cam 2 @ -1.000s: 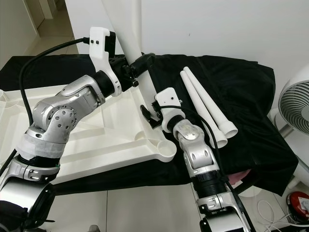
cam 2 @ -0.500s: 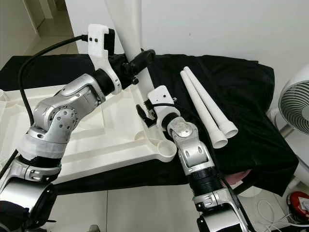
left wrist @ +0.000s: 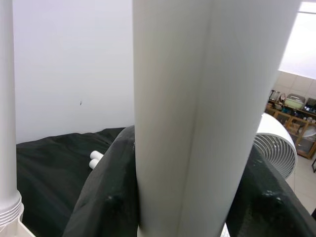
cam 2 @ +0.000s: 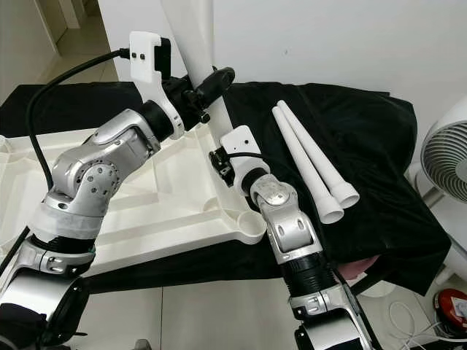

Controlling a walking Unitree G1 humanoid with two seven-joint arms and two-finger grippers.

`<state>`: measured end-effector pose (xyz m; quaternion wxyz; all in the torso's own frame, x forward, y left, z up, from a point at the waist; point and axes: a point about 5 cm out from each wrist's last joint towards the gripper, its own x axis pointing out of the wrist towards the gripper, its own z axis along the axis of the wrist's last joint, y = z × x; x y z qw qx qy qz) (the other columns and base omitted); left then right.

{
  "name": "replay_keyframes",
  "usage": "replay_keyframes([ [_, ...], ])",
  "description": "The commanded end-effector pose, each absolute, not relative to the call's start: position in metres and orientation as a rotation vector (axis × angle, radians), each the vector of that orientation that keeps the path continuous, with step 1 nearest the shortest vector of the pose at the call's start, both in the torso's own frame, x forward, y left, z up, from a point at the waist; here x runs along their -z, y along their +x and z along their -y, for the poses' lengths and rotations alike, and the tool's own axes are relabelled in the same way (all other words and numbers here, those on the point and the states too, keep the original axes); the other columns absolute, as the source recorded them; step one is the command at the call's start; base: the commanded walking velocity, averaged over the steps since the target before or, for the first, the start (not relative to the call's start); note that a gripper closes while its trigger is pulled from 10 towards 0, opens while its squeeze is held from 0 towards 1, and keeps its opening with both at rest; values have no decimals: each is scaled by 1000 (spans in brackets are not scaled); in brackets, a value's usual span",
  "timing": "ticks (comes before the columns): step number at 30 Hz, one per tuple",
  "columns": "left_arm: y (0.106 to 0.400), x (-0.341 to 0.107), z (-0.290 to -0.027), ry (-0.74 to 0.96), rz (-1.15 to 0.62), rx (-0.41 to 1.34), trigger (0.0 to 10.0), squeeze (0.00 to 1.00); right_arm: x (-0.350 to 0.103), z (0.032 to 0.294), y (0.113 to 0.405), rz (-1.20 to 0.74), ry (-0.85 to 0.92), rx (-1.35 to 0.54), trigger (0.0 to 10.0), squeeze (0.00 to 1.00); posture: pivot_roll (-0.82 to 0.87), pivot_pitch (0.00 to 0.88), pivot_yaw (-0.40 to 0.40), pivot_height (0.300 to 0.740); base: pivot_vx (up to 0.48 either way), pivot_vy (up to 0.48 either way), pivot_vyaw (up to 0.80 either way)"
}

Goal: Building children table

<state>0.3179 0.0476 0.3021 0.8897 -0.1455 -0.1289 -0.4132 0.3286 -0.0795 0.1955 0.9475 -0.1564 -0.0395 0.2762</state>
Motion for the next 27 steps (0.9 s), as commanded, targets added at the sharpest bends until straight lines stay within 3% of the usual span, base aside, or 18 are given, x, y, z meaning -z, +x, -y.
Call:
replay_keyframes([
  [1, 297, -316, -28, -312, 359, 1094, 10000, 0, -194, 66, 324, 79, -313, -620, 0, 0, -79, 0, 11, 740, 0, 0, 0],
  [2, 297, -316, -27, -310, 359, 1095, 10000, 0, -195, 67, 325, 81, -321, -608, 9882, 0, -79, 0, 11, 740, 0, 0, 0],
  [6, 297, -316, -27, -307, 359, 1096, 10000, 0, -196, 68, 326, 81, -318, -597, 10000, 0, -78, 0, 12, 740, 0, 0, 0],
  [7, 297, -316, -27, -307, 358, 1096, 10000, 0, -197, 68, 326, 82, -306, -592, 10000, 1000, -78, 0, 12, 740, 0, 0, 0],
  [11, 297, -316, -27, -308, 358, 1096, 10000, 0, -199, 69, 327, 87, -294, -585, 10000, 1000, -78, 0, 13, 740, 0, 0, 0],
  [12, 297, -316, -27, -308, 358, 1097, 10000, 0, -200, 68, 327, 91, -294, -582, 10000, 345, -78, 0, 13, 740, 0, 0, 0],
  [13, 297, -316, -27, -308, 358, 1097, 10000, 0, -200, 68, 327, 91, -294, -582, 10000, 345, -78, 0, 13, 740, 0, 0, 0],
  [14, 297, -316, -26, -308, 360, 1098, 10000, 0, -203, 68, 327, 103, -300, -580, 10000, 0, -78, 0, 12, 740, 0, 0, 0],
  [27, 295, -315, -24, -300, 361, 1109, 10000, 0, -213, 67, 327, 147, -321, -573, 10000, 0, -80, 0, 12, 740, 0, 0, 0],
])
